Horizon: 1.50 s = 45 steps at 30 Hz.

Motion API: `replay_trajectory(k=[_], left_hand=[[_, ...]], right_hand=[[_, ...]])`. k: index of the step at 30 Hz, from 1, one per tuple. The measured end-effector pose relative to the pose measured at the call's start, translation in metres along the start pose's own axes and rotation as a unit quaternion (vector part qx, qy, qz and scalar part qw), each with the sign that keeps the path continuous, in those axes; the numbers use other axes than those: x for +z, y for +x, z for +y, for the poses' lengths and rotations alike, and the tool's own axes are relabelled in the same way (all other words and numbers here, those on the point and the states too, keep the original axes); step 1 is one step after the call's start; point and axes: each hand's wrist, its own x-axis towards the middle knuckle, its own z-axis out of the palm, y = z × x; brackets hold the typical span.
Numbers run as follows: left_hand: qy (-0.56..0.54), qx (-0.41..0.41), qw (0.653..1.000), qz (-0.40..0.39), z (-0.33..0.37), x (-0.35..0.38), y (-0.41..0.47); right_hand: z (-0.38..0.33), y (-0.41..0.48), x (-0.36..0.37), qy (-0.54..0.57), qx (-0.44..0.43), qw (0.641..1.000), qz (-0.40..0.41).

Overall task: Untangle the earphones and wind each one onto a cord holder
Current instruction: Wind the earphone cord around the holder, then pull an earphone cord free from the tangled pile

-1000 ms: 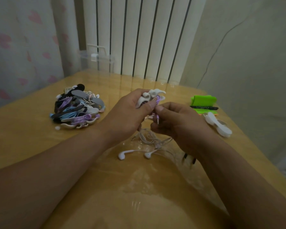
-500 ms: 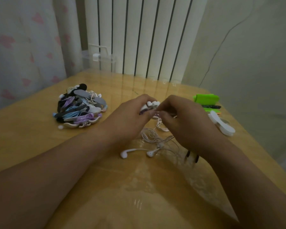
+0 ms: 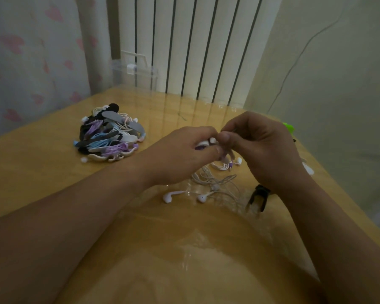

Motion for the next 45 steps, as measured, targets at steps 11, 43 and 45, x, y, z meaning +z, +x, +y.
replay_trajectory(k=[11,43,45], left_hand=[[0.034,-0.003,0.999,0.014,0.002,0.014,-0.002],[0.104,-0.066,0.958,0.260,-0.019,-0.032,0.010],[0.117,-0.098,0.947,0.284,-0.024,-0.050,0.009]], right_hand=[[0.004,-0.002,0.005,0.020,0.015,1.000,0.016],[0.009,0.001,0.016,0.011,0.149,0.978,0.143],[0.011,0.001,0.007,0.015,0.160,0.975,0.156]])
